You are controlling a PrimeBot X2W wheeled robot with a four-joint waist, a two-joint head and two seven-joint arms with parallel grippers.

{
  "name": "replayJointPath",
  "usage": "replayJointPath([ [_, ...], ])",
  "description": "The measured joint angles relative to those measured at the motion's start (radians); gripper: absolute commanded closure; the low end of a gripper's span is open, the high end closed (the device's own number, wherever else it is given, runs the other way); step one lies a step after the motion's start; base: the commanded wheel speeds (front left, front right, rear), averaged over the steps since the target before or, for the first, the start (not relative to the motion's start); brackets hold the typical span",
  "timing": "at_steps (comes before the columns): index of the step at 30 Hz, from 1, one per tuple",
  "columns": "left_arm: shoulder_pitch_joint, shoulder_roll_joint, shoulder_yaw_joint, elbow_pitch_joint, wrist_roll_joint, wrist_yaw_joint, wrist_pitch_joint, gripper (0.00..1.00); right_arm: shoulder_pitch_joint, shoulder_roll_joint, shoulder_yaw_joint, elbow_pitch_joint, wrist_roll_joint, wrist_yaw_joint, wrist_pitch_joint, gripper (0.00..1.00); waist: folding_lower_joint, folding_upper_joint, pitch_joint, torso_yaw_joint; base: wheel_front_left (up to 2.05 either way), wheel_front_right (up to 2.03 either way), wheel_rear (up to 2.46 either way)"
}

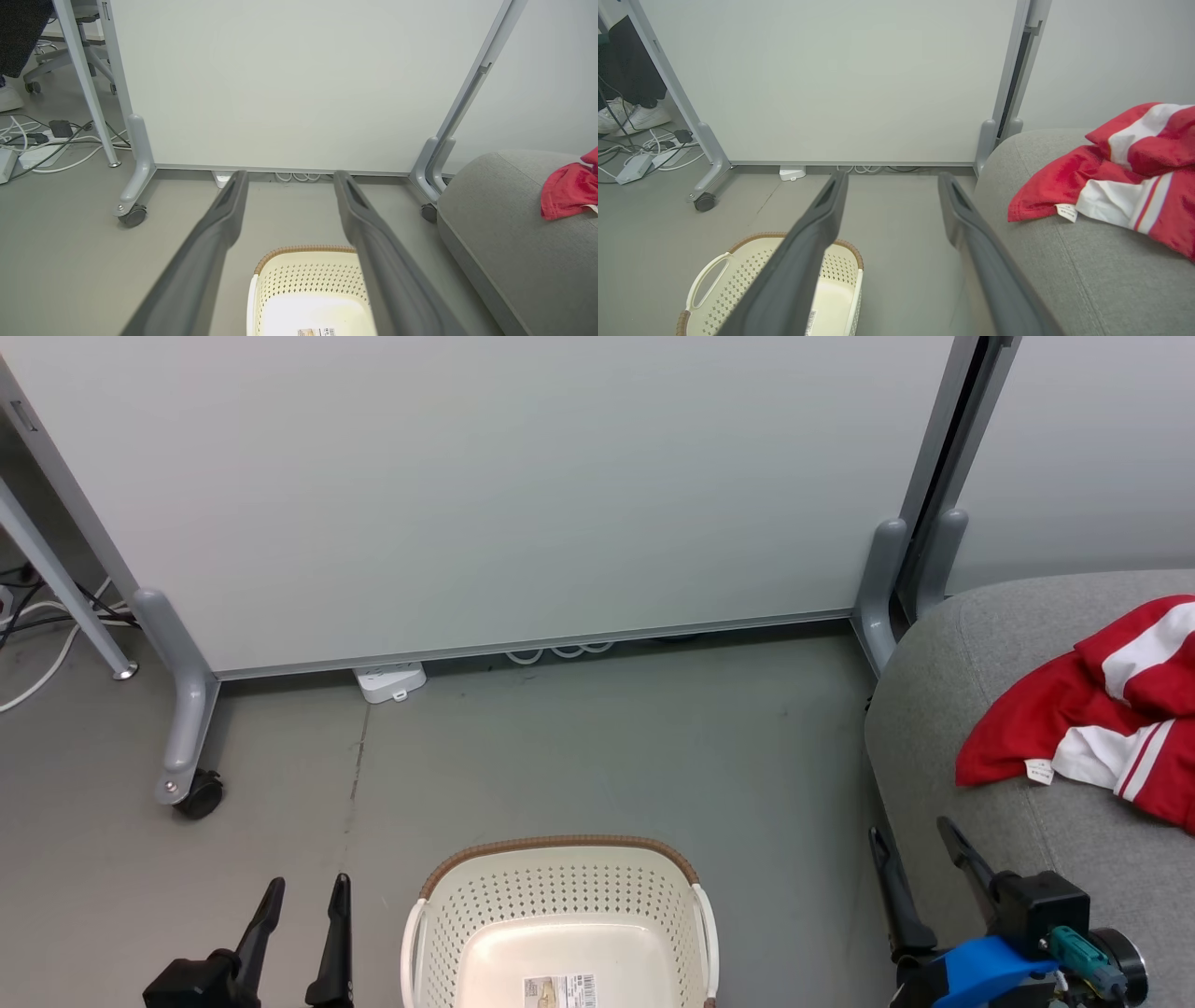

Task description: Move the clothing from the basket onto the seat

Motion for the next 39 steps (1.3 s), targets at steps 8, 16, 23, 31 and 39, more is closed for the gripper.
replayJointPath([
  [8,0.022,-0.02,-0.016,0.057,-0.003,0.0,0.006,1.0,0.014,0.001,-0.001,0.056,0.002,0.0,0.007,1.0,0.0,0.0,0.001,0.0,0.0,0.0,0.0],
  [16,0.042,-0.033,-0.013,0.084,-0.075,0.0,0.03,1.0,0.022,0.001,-0.007,0.096,0.086,0.0,0.018,1.0,0.0001,0.0,0.001,-0.002,0.0,0.0,0.0],
  [23,0.04,-0.034,0.006,0.066,-0.197,0.0,0.061,1.0,0.019,0.001,-0.018,0.097,0.233,0.0,0.033,1.0,0.0001,0.0,0.001,-0.004,0.0,0.0,0.0],
  [31,0.033,-0.037,0.021,0.046,-0.325,0.0,0.099,1.0,0.013,0.001,-0.029,0.097,0.385,0.0,0.044,1.0,0.0002,0.0,0.001,-0.006,0.0,0.0,0.0],
  [39,0.021,-0.04,0.04,0.028,-0.442,0.0,0.13,1.0,-0.003,0.002,-0.04,0.097,0.523,0.0,0.059,1.0,0.0002,0.0,0.001,-0.009,0.0,0.0,0.0],
])
